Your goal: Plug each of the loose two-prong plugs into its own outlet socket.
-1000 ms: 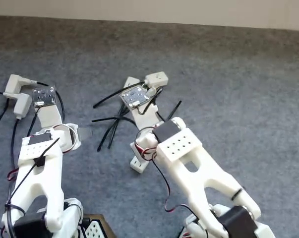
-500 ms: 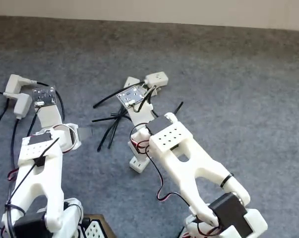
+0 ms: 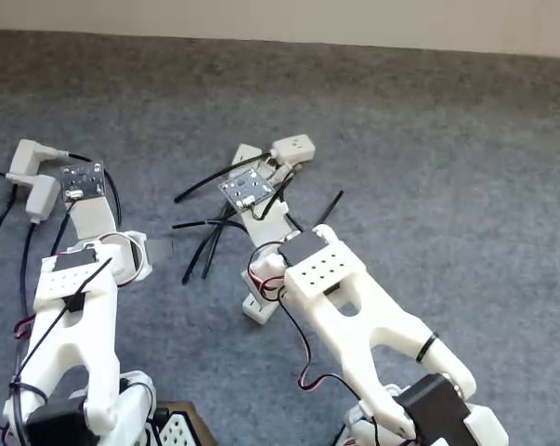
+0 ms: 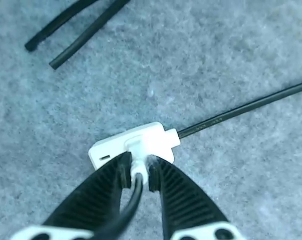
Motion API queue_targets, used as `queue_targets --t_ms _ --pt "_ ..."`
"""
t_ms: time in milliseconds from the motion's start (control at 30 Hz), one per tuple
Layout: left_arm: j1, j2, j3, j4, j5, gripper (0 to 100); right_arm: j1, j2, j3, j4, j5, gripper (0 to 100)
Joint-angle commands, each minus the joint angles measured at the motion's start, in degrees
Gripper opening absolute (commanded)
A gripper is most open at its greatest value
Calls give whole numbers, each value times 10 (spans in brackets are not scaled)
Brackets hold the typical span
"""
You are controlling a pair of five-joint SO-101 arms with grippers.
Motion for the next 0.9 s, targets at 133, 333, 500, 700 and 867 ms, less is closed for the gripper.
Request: queue_targets --t_ms 133,333,500,700,867 --pt "8 -17 -2 -7 -5 369 -7 23 -88 143 8 77" --pt "8 -17 -2 -8 -25 369 -5 20 -171 194 14 162" --pt "37 -17 7 -9 -38 368 12 -59 -284 282 44 162" --pt "85 -19 -6 1 -127 368 153 -225 -342 344 44 162" --pt "235 -19 -82 142 -237 371 298 -334 -138 245 47 162"
